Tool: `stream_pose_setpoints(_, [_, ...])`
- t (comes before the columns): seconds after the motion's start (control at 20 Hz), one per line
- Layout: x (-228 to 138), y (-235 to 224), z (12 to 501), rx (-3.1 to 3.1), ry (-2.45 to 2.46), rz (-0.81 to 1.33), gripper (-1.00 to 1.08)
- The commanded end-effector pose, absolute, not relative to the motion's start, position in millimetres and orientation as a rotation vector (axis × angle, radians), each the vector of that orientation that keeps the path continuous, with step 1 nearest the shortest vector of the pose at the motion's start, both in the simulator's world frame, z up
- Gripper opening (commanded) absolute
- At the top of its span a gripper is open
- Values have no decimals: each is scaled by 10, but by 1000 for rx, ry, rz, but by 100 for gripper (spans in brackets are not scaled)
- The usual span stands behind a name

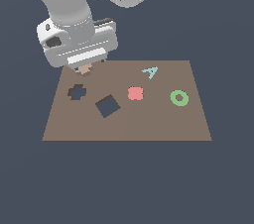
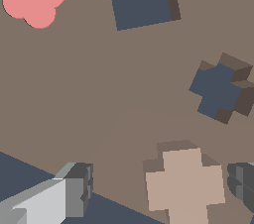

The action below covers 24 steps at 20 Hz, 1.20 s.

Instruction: Insert a designated object into the corresponding slot on a board.

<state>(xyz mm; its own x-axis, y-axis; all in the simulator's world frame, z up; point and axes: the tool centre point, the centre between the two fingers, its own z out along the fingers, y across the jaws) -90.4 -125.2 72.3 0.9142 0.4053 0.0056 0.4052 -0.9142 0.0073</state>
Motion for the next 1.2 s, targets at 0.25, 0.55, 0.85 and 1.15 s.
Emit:
stream_pose_setpoints(0.25, [-1005,-1494,560,3045,767,4,100])
stream_pose_setpoints(0.55, [-1030,-1582,504,3037,805,1,100])
stream_pose_setpoints(0.85, [-1031,-1586,478,3038,802,0,100])
stream_pose_setpoints(1.15, [-1029,-1590,325,3036,807,0,100])
